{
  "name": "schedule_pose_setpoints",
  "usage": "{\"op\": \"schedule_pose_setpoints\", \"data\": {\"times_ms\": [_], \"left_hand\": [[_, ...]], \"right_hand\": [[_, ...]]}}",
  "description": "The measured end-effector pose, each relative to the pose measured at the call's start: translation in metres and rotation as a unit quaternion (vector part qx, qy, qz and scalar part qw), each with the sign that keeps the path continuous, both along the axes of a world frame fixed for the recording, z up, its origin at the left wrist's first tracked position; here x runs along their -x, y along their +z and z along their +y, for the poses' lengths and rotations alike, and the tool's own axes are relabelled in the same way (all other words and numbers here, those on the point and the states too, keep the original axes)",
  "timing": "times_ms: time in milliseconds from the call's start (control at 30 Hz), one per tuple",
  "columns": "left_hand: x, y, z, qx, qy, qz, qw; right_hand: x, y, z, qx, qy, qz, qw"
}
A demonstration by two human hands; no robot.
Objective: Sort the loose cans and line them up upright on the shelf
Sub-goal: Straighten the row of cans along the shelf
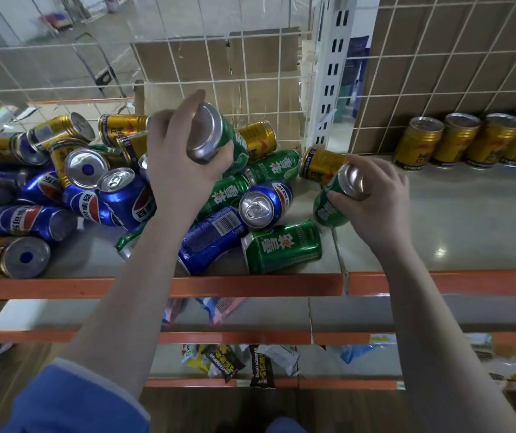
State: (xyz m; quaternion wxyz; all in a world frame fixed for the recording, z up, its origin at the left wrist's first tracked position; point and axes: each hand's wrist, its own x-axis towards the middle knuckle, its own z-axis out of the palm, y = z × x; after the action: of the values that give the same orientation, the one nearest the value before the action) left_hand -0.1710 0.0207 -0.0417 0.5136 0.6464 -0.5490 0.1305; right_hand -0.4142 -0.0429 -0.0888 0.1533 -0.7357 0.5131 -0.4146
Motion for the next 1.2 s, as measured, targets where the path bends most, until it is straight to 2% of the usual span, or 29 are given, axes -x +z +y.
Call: {"op": "schedule_pose_setpoints", "data": {"times_ms": [133, 367, 567, 767, 933, 1100, 1200], "left_hand": [[0.007, 0.012, -0.003, 0.0, 0.002, -0.002, 1.0], [0.021, 0.033, -0.01, -0.065, -0.033, -0.015, 0.997], [0.061, 0.042, -0.025, -0.123, -0.072, -0.049, 0.989], [0.139, 0.043, -0.052, -0.16, -0.043, -0.06, 0.984], [0.227, 0.031, -0.079, -0.184, -0.042, -0.02, 0.982], [0.3, 0.021, -0.106, -0.243, -0.052, 0.014, 0.969], [0.325, 0.022, -0.121, -0.267, -0.055, 0.0, 0.962]], "right_hand": [[-0.001, 0.009, 0.007, 0.018, -0.012, 0.011, 1.0], [0.011, 0.017, 0.017, 0.034, -0.087, 0.041, 0.995], [0.047, 0.023, 0.009, -0.002, -0.116, 0.076, 0.99], [0.126, 0.025, -0.023, -0.016, -0.1, 0.092, 0.991], [0.222, 0.026, -0.053, -0.015, -0.067, 0.101, 0.993], [0.303, 0.026, -0.082, -0.003, -0.064, 0.183, 0.981], [0.328, 0.026, -0.095, -0.025, -0.069, 0.177, 0.981]]}}
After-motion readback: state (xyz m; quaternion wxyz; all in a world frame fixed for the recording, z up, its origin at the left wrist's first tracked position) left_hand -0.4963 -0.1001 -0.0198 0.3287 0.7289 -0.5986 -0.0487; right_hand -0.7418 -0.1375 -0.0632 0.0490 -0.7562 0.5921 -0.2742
